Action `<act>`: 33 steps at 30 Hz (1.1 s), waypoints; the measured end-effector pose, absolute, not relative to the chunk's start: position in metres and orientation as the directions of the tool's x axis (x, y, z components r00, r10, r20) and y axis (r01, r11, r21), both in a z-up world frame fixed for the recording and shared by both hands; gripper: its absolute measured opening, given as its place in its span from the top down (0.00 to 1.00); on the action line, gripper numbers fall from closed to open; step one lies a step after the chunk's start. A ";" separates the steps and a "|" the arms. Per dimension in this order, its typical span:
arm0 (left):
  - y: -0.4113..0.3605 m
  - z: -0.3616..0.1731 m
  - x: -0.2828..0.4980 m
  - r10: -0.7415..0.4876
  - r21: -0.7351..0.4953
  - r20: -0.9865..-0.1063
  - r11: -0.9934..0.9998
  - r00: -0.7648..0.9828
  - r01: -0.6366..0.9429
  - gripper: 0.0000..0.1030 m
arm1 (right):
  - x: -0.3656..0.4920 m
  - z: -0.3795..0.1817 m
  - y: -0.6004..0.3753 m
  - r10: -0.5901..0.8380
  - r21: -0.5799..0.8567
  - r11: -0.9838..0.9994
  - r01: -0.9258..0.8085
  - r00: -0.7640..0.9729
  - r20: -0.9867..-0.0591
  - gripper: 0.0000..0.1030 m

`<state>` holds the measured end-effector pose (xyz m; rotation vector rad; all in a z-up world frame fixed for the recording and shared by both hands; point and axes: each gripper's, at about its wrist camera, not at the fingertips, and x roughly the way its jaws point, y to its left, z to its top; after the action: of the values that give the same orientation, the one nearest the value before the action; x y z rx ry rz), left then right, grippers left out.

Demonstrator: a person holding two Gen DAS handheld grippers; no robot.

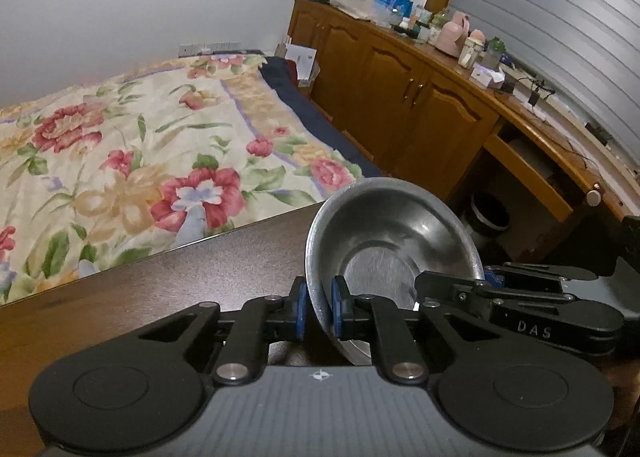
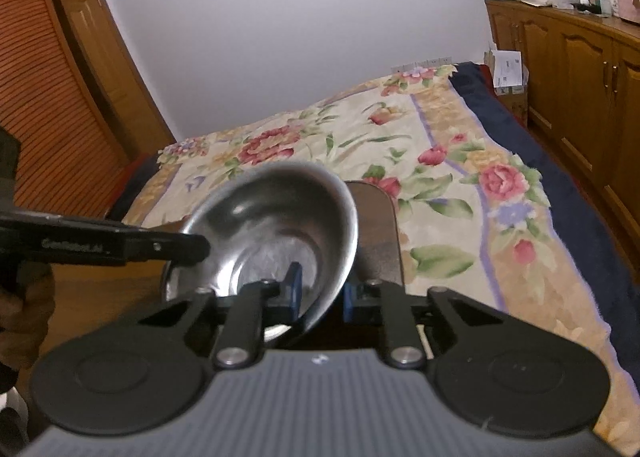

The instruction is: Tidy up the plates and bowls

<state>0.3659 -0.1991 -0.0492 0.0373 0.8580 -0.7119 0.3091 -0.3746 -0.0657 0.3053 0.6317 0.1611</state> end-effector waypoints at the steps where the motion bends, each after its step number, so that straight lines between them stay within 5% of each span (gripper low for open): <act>1: -0.198 -0.046 0.364 -0.563 -0.246 -0.698 0.769 0.442 0.590 0.87 | 0.307 -0.062 -0.374 0.241 0.330 0.942 -0.058 0.799 -0.550 0.82; 33: -0.118 0.049 0.260 -0.601 -0.165 -0.553 0.757 0.577 0.632 0.86 | 0.237 0.020 -0.321 0.235 0.259 0.957 -0.130 0.871 -0.432 0.82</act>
<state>0.2605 -0.1182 0.0491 0.0521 0.6273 -0.7220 0.2367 -0.3208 0.0200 0.2260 0.4775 0.1922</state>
